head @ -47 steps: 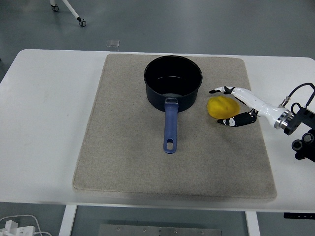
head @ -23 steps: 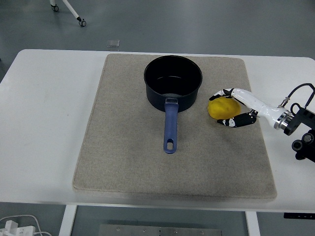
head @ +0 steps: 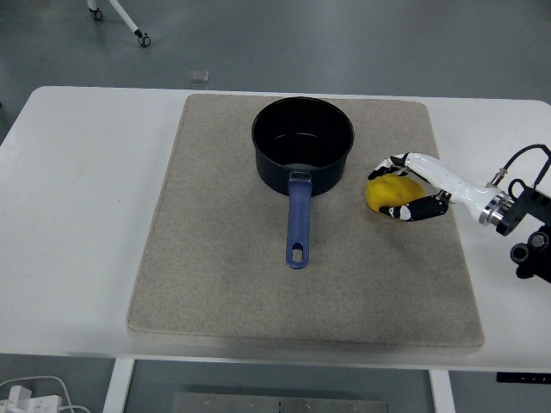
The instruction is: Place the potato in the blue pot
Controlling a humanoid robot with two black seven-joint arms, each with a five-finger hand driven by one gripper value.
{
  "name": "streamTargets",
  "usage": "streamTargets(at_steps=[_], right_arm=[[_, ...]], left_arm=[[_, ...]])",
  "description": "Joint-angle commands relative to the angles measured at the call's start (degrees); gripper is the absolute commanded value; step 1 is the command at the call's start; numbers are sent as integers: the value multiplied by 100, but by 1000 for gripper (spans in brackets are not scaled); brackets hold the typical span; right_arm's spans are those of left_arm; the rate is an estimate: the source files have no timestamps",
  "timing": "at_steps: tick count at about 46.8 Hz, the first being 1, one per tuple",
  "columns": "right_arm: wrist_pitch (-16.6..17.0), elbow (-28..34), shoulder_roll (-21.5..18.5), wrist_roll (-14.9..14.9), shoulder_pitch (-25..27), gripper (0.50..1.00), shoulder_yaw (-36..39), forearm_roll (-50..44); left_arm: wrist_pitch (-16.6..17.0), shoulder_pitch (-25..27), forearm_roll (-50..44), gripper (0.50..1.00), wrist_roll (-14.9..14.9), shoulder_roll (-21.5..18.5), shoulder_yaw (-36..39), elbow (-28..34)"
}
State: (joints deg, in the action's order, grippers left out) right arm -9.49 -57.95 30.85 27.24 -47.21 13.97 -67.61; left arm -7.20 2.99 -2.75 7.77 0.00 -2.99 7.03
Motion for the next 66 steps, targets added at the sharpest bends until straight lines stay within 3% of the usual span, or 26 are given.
streamTargets(at_steps=[1, 18, 33, 46, 57, 66], right_arm=[[0, -6, 0, -8, 2, 500, 1, 2], [9, -23, 0, -26, -68, 500, 115, 107], [255, -32, 53, -35, -736, 500, 98, 758], [413, -41, -35, -360, -1448, 500, 71, 1136], [404, 64, -632, -527, -1897, 500, 10, 1294], [413, 714, -1397, -615, -2178, 500, -87, 1294]], left_arm=[[-1, 0, 3, 999, -4, 0, 9, 0], [-1, 0, 3, 999, -4, 0, 17, 18], [-1, 0, 3, 999, -4, 0, 26, 27], [-1, 0, 3, 999, -4, 0, 17, 44], [-1, 0, 3, 999, -4, 0, 0, 36], [-1, 0, 3, 999, -4, 0, 0, 44]])
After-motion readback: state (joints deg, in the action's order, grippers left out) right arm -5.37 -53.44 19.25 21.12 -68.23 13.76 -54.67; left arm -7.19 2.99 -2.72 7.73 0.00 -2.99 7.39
